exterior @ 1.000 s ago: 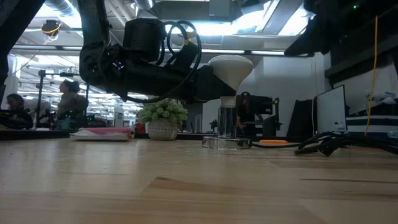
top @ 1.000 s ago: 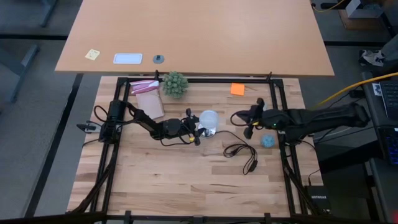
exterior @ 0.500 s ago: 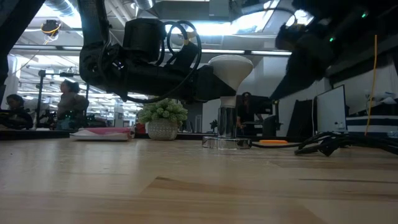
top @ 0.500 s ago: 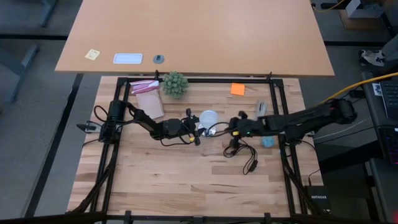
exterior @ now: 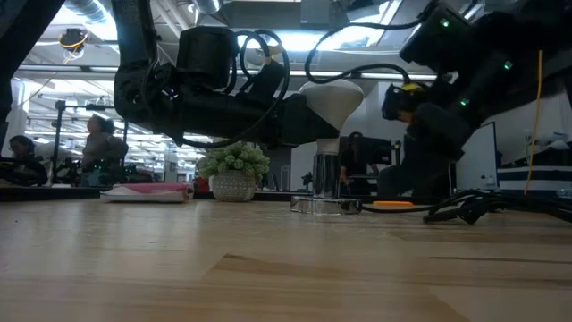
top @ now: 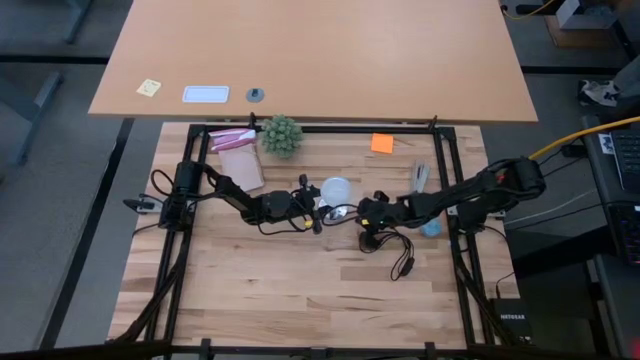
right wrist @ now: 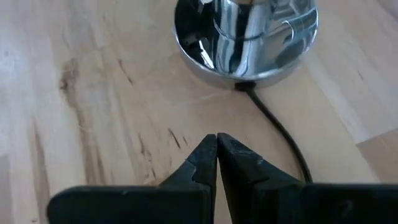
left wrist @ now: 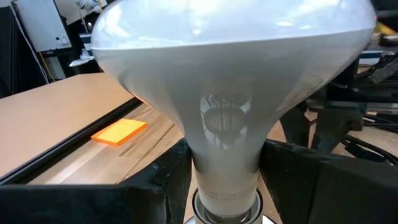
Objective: Screw lightbulb
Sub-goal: Insert the lightbulb into the lamp
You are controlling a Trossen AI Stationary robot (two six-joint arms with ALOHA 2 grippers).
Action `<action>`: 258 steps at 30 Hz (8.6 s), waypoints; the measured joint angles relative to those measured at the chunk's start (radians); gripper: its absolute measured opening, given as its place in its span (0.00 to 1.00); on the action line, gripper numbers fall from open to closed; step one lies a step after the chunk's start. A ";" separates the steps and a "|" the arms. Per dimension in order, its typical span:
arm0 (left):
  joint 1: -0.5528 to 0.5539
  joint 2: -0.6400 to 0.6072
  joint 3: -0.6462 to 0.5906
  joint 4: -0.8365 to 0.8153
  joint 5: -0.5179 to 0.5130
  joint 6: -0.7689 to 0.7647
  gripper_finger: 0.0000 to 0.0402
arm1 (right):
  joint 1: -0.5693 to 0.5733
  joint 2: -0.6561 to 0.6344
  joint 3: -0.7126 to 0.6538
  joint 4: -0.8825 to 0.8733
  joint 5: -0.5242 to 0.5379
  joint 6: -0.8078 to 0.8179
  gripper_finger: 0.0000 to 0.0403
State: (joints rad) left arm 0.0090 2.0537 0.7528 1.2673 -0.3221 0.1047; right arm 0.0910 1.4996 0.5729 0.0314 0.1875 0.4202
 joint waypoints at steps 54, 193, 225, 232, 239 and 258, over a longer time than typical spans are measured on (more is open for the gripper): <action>0.000 0.002 0.001 0.001 0.000 0.000 0.40 | 0.002 0.186 -0.282 0.664 0.291 0.187 0.06; -0.050 0.000 0.001 -0.029 0.023 -0.075 0.40 | 0.288 0.367 -0.063 0.727 0.387 0.395 0.06; -0.051 0.001 0.001 -0.029 0.023 -0.045 0.40 | 0.288 0.418 -0.012 0.656 0.520 0.445 0.06; -0.051 0.001 0.001 -0.029 0.023 -0.045 0.40 | 0.288 0.418 -0.012 0.648 0.532 0.442 0.06; -0.050 0.001 0.001 -0.030 0.023 -0.045 0.40 | 0.276 0.418 -0.013 0.610 0.563 0.454 0.06; -0.050 0.001 0.001 -0.030 0.023 -0.045 0.40 | 0.281 0.418 -0.001 0.621 0.526 0.454 0.06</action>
State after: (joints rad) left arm -0.0414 2.0544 0.7536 1.2373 -0.2991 0.0597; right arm 0.3725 1.9179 0.5722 0.6527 0.7131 0.8745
